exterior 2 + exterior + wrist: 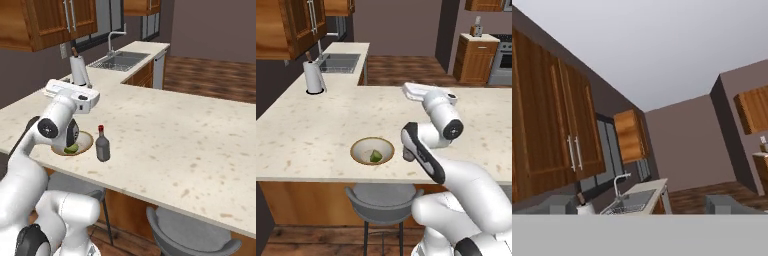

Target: There is a bowl on the dining counter. Grab a lemon wedge from the fridge and place it in the bowl. Then get the liquor bottle and glass cup from the cabinet and place them next to the bowl.

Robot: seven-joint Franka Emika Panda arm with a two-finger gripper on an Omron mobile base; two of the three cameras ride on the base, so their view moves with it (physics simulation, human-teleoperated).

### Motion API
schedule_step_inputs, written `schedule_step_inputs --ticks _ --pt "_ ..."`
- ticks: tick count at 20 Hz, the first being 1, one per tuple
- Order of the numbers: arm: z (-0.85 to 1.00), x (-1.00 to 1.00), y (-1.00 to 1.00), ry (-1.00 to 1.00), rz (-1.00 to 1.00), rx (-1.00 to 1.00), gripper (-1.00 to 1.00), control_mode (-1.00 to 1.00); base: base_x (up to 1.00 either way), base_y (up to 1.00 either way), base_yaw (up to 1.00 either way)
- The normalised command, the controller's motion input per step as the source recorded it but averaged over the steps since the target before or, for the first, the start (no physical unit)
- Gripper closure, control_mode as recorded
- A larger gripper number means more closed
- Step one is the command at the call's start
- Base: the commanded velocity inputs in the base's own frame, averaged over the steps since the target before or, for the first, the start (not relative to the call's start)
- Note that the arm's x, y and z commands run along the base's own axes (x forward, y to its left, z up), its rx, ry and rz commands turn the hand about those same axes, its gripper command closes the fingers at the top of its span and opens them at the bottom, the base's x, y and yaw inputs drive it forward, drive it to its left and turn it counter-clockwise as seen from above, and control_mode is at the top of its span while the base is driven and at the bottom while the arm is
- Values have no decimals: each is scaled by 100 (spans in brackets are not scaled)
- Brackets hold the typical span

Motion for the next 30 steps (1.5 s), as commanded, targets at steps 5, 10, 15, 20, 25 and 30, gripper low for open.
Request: schedule_step_inputs --ticks 5,10,15,20,25,30 --pt "100 -93 0 19 0 13 -100 -100 0 0 0" --pt "98 -90 -4 43 0 8 -100 -100 0 0 0" --pt "4 -100 -7 51 0 -3 -100 -100 0 0 0" --pt "-90 -92 -28 44 0 -12 -100 -100 0 0 0" --pt "-96 -64 -13 36 2 -4 -100 -100 0 0 0" --pt "-39 -13 0 4 6 0 -100 -100 0 0 0"
